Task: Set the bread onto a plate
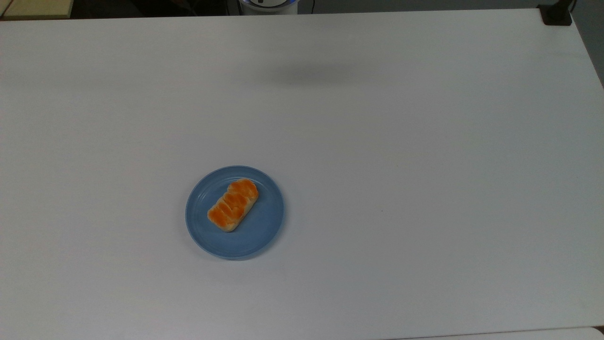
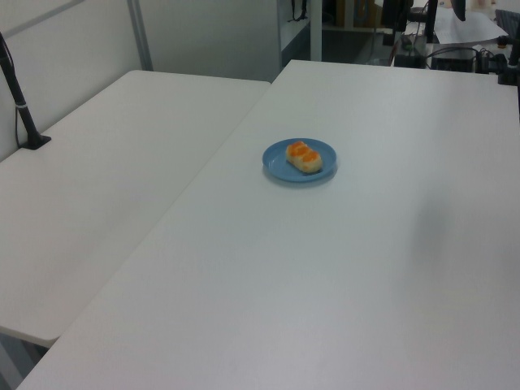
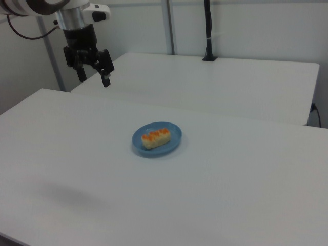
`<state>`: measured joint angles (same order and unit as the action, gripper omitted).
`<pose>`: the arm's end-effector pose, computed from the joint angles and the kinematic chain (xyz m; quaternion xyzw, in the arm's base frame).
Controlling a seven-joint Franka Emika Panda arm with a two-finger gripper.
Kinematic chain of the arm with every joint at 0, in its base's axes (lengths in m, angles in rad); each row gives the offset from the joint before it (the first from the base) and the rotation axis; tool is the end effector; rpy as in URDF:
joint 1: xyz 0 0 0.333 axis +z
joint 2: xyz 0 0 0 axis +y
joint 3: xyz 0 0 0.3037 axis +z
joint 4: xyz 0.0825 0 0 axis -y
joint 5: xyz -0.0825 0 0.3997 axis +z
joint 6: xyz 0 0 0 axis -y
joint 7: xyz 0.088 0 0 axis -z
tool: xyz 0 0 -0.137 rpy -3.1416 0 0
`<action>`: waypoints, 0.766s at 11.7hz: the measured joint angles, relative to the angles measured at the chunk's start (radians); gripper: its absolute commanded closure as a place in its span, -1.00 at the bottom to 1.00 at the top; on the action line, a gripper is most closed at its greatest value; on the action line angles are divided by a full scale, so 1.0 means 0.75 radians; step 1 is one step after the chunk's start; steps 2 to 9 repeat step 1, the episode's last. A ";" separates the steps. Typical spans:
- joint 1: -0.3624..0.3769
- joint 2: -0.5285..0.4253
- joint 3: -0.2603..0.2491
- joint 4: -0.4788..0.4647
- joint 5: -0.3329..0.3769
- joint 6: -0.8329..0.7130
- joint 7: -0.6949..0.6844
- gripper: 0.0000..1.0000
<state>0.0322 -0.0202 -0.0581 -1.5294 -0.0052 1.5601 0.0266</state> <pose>0.5649 -0.0157 0.6129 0.9993 -0.0263 0.0254 0.0020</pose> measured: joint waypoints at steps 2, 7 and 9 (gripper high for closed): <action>0.000 0.001 -0.003 -0.002 0.000 0.000 -0.004 -1.00; 0.000 0.001 -0.003 -0.002 0.000 0.000 -0.004 -1.00; 0.000 0.001 -0.003 -0.002 0.000 0.000 -0.004 -1.00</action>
